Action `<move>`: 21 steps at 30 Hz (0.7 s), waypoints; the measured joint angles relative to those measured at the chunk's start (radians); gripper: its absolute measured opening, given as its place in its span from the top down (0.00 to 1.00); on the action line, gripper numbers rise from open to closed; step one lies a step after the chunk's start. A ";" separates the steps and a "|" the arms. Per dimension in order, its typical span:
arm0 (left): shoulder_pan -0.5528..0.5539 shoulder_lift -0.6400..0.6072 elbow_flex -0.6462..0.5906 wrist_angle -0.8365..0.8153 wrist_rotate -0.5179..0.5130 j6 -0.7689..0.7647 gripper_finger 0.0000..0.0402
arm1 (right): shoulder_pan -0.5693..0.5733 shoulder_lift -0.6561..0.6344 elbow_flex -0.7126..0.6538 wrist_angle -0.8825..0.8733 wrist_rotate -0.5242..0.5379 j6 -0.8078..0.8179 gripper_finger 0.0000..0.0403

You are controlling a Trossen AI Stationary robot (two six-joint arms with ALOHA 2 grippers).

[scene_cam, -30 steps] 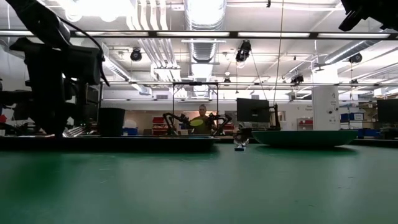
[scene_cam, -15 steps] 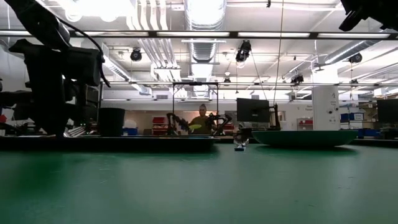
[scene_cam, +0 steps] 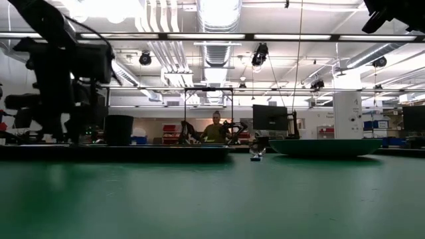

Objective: Pick and place plate/cup/fork/spoon on tray
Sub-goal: Put the pink fork on the black serving tray to the bottom of the black cup

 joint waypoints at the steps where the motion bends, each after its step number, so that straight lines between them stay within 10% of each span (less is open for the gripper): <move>1: 0.000 -0.009 0.018 0.000 0.005 0.029 0.66 | 0.000 0.000 0.000 0.000 0.000 0.000 0.92; 13: -0.081 -0.160 0.206 0.319 0.078 0.675 0.65 | 0.000 0.000 0.012 -0.013 0.000 0.022 0.92; 21: -0.208 -0.226 0.073 1.030 0.704 1.303 0.65 | 0.000 0.054 0.174 -0.288 -0.086 0.105 0.92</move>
